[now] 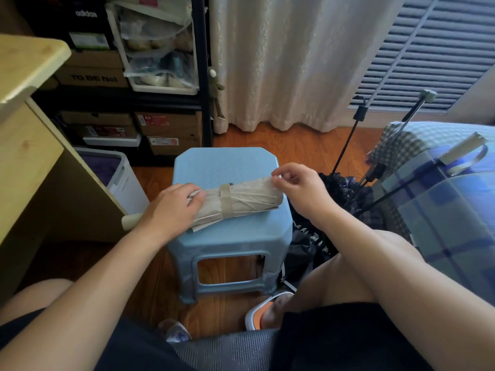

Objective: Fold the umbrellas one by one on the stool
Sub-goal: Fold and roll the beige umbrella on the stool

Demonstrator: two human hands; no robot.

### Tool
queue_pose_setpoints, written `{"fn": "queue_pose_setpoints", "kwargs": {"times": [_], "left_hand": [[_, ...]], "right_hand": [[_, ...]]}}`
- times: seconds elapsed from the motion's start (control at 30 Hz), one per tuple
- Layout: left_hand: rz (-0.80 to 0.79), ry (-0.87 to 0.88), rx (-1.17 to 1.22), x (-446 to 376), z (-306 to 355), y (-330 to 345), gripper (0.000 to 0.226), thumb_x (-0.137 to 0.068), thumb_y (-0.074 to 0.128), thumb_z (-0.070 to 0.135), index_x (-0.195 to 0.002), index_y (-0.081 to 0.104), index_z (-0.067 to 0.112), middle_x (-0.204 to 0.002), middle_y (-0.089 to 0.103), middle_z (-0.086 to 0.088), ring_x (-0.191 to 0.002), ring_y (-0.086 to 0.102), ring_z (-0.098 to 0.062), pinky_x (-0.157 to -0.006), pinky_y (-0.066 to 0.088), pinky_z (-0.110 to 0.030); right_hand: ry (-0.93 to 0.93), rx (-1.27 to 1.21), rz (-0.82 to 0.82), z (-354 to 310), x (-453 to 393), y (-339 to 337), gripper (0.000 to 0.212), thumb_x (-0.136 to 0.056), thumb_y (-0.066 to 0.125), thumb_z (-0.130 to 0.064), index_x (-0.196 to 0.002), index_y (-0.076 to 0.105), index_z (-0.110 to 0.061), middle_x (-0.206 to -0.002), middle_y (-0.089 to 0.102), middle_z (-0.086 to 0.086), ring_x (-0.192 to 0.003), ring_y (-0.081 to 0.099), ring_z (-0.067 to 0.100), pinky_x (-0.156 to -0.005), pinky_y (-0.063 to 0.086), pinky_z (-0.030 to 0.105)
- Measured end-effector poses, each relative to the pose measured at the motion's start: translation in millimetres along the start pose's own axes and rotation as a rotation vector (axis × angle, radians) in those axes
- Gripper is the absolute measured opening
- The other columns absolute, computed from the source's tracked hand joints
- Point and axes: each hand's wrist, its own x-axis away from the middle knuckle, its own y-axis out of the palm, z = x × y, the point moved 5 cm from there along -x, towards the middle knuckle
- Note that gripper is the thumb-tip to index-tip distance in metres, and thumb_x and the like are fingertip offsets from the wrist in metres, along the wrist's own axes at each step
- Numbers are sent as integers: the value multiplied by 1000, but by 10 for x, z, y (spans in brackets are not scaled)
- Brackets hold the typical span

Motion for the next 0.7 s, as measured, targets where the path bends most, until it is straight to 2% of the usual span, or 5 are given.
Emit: {"fn": "queue_pose_setpoints", "kwargs": {"times": [0.1,0.33,0.4,0.57,0.7], "left_hand": [[-13,0,-11,-26,-3,8,33,-105,46,41,-117,69,21,-112,65,1,-99,52,-14,-83,38,-32],[155,23,33,-132,39,-134,33,-102,56,31,-130,64,16,-130,54,-4,-120,53,-23,-100,42,-36],[257,149,55,3,147,-248,32,-102,54,31,-128,64,14,-128,54,-3,-119,52,-18,-99,41,-34],[-22,241,-148,56,-17,-74,48,-95,45,47,-139,58,33,-138,58,7,-127,49,-20,-106,41,-44],[-47,130,-27,-128,-107,-67,51,-93,43,48,-140,59,37,-142,59,6,-129,50,-25,-111,37,-47]], "right_hand": [[-42,215,-98,18,-79,95,13,-93,76,-30,-99,72,-19,-91,55,-6,-78,53,10,-68,47,26],[399,-116,-378,206,-445,113,16,-90,79,-15,-102,71,-8,-101,70,8,-94,65,21,-96,60,42],[491,-227,-360,293,-473,170,26,-91,78,-14,-112,68,-2,-104,68,12,-94,64,22,-94,60,44],[528,-316,-288,381,-482,212,31,-97,71,-16,-121,63,1,-103,61,14,-85,59,22,-80,64,39],[175,-24,75,166,-370,-86,11,-104,59,-24,-103,63,-14,-91,64,4,-69,62,15,-66,59,33]]}}
